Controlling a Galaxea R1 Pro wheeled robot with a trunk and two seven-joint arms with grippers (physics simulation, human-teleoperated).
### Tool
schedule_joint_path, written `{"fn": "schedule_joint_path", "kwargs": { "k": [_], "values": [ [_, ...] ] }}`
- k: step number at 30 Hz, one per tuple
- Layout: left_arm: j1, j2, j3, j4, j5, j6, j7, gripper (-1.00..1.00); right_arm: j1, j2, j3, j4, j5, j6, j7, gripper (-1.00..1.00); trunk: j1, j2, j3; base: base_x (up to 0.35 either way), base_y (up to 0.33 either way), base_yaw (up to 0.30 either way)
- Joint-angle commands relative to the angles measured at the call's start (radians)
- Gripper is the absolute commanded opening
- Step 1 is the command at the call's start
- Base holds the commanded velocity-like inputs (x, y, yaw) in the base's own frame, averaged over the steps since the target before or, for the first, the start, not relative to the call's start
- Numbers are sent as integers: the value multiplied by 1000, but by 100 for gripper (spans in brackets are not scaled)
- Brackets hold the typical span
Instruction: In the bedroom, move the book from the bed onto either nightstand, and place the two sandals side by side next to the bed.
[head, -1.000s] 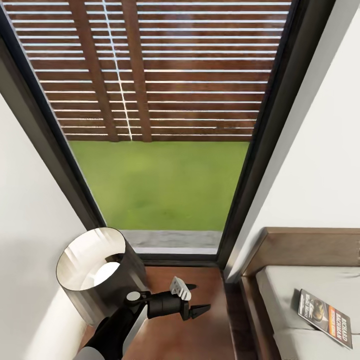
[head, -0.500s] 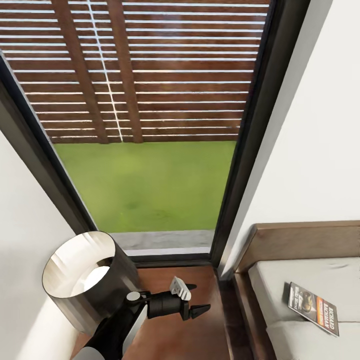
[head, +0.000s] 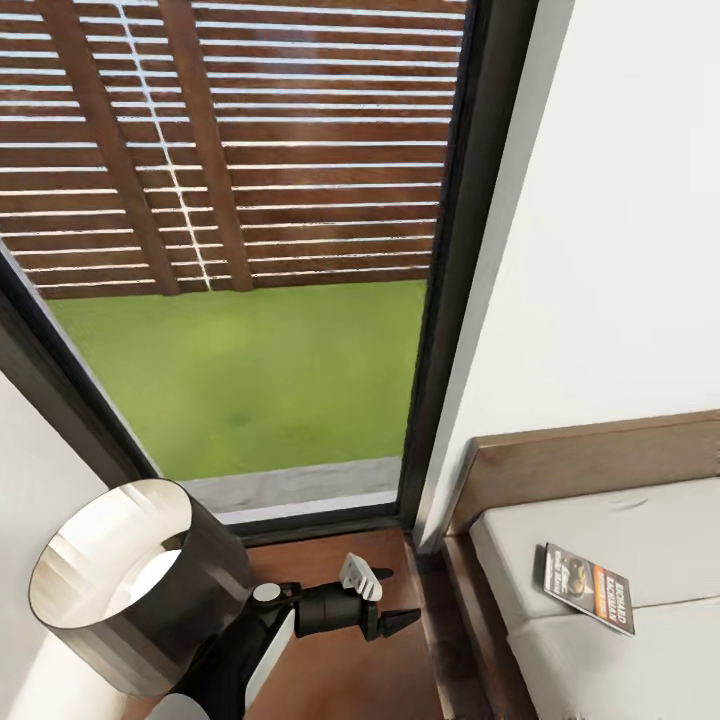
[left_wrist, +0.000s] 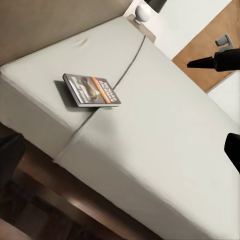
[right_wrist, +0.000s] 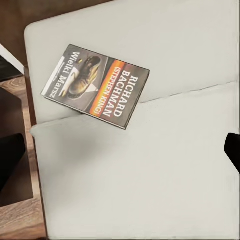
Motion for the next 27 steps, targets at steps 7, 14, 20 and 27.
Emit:
{"fn": "schedule_joint_path", "kwargs": {
  "k": [7,14,20,27],
  "values": [
    [-1,1,-1,0,10,10,-2,100,-2,0,-7,1,11,-6,4,100,0,-1,-1,0,0,-66],
    [0,1,-1,0,10,10,-2,100,-2,0,-7,1,11,-6,4,100,0,-1,-1,0,0,-7],
    [0,2,-1,0,10,10,-2,100,-2,1,-7,2,11,-6,3,100,0,-1,-1,59,0,-1],
    [0,2,-1,0,10,10,-2,100,-2,2,-7,2,11,-7,2,100,0,-1,-1,135,0,0]
  ]
}}
